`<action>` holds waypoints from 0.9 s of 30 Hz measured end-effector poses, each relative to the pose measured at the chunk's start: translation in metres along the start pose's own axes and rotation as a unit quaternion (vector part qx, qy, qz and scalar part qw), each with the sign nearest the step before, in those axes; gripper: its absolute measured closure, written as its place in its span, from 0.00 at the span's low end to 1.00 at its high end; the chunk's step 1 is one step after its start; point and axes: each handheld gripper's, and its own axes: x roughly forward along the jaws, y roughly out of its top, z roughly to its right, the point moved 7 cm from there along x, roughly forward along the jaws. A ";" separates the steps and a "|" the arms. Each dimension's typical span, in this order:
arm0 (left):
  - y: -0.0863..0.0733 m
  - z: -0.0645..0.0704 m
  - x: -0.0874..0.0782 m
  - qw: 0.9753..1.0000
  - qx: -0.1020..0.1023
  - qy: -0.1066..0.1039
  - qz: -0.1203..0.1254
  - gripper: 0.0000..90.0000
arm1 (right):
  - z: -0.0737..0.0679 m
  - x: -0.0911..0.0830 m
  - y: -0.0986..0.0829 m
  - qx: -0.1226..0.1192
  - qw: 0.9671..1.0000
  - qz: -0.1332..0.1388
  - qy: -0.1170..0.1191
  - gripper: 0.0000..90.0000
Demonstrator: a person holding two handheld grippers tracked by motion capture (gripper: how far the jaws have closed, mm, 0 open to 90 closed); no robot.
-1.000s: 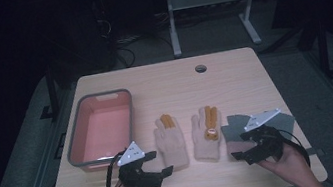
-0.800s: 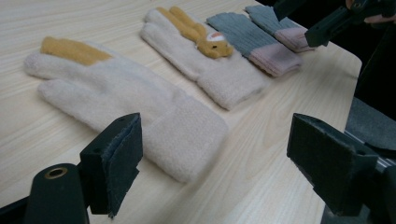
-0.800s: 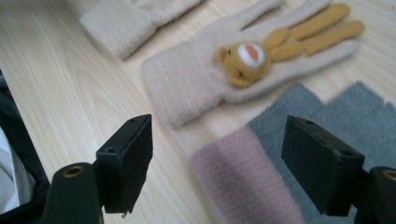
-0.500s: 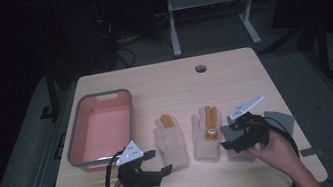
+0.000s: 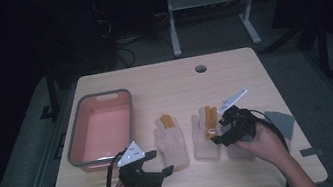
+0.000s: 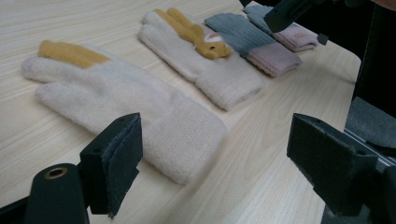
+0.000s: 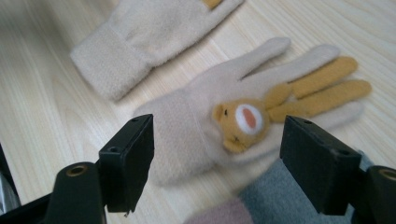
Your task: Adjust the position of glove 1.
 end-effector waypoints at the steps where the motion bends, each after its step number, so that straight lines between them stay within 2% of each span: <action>1: 0.000 -0.001 0.000 1.000 0.000 0.000 0.000 0.20 | 0.001 0.003 0.002 -0.002 1.000 -0.007 -0.001 0.29; 10: -0.001 -0.001 0.001 1.000 -0.005 -0.001 -0.002 0.20 | 0.004 0.019 0.009 -0.008 1.000 -0.025 -0.005 0.32; 19: -0.001 -0.001 0.001 1.000 -0.005 -0.001 -0.001 0.20 | 0.011 0.037 0.008 -0.012 0.998 -0.053 -0.011 0.35; 27: -0.001 -0.001 0.002 1.000 -0.008 -0.002 -0.002 0.20 | 0.015 0.047 0.007 -0.014 0.998 -0.066 -0.017 0.36</action>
